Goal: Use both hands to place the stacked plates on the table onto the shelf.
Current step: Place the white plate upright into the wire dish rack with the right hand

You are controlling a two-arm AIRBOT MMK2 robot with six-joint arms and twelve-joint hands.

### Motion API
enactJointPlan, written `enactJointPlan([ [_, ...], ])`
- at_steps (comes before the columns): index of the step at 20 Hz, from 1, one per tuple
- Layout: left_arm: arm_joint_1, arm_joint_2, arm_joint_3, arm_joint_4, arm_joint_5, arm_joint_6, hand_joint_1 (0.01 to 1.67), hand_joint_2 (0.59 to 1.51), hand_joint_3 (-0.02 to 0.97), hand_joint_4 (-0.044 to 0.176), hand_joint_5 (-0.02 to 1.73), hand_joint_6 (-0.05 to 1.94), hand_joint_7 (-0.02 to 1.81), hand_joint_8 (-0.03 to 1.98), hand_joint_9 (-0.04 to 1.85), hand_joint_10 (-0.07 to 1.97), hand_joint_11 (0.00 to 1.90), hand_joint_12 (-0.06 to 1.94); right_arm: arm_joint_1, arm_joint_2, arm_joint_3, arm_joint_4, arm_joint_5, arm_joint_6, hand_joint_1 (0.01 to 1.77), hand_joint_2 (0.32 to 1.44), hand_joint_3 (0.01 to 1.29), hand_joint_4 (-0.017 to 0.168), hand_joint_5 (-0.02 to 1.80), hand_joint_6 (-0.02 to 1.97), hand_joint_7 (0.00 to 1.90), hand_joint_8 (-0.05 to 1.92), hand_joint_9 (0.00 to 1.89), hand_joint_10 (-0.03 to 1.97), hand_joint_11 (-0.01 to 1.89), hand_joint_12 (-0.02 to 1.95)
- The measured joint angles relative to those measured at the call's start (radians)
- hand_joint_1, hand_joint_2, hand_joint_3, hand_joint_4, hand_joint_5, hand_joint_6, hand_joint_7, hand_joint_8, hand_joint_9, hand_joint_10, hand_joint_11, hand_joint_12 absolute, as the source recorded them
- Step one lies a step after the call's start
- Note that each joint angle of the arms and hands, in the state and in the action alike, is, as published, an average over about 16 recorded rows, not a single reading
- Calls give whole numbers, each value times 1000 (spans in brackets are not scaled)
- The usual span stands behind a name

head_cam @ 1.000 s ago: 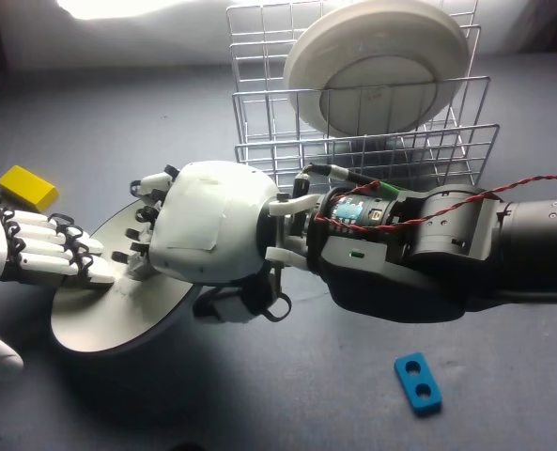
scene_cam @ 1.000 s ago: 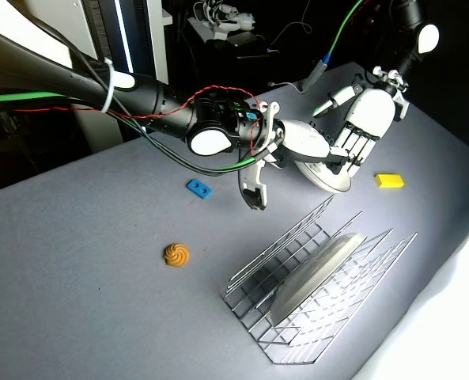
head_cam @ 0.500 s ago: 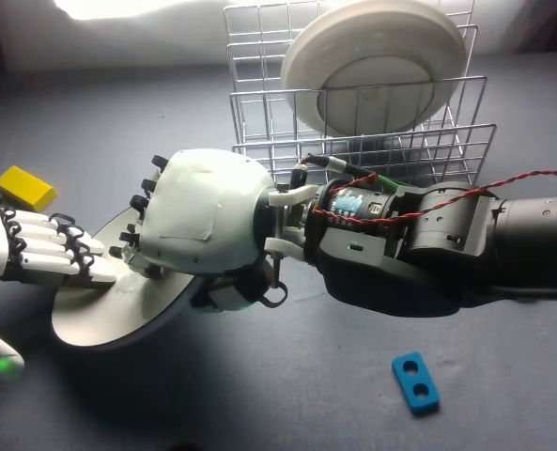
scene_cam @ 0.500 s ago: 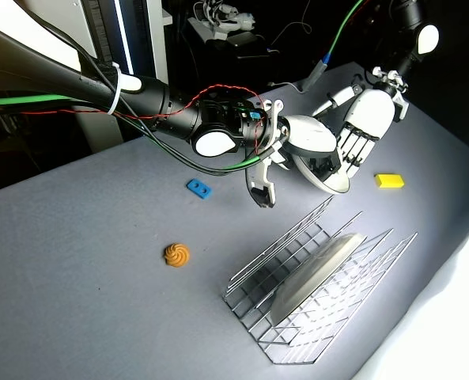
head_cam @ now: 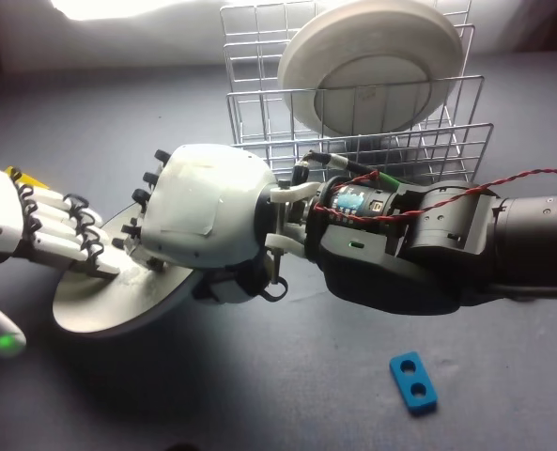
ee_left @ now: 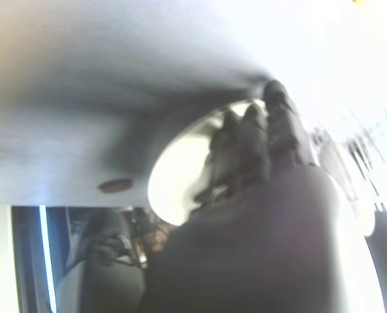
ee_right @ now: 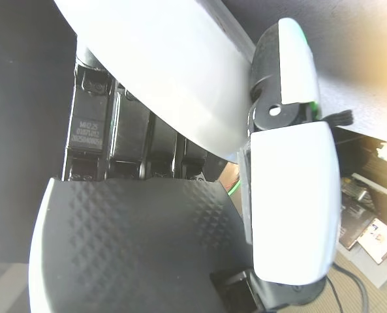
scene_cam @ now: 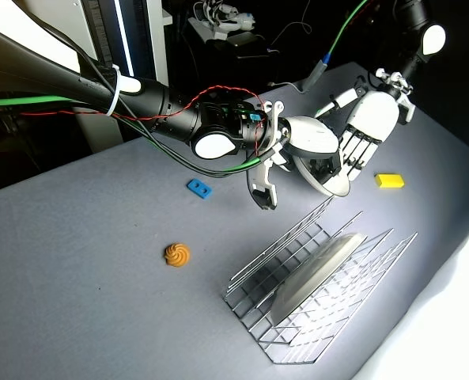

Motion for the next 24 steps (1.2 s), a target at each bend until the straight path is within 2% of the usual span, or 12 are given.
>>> enactJointPlan([
  [8, -152, 18, 8, 74, 3, -3, 16, 1146, 12, -1, 127, 8, 147, -2, 118, 15, 22, 152, 2, 14, -23, 7, 7, 0, 1095, 1001, 11, 0, 840, 542, 989, 821, 1164, 414, 847, 1249],
  [12, -202, 31, 12, 87, -3, -3, 16, 1147, 12, 0, 123, 6, 139, -2, 113, 16, 22, 148, 11, 43, -66, 9, 4, 0, 1105, 1002, 11, 3, 844, 631, 1007, 867, 1187, 358, 852, 1251],
  [17, -237, 44, 15, 100, -12, -4, 16, 1148, 11, 1, 113, 6, 136, -2, 107, 16, 22, 130, 34, 110, -157, 16, -5, -1, 1130, 1004, 11, 7, 867, 785, 1030, 880, 1195, 351, 849, 1255],
  [24, -257, 53, 12, 105, -18, -4, 16, 1148, 10, 2, 107, 5, 132, -2, 102, 16, 22, 116, 88, 253, -328, 48, -28, 0, 1168, 1006, 12, 9, 899, 998, 1055, 883, 1187, 332, 821, 1265],
])
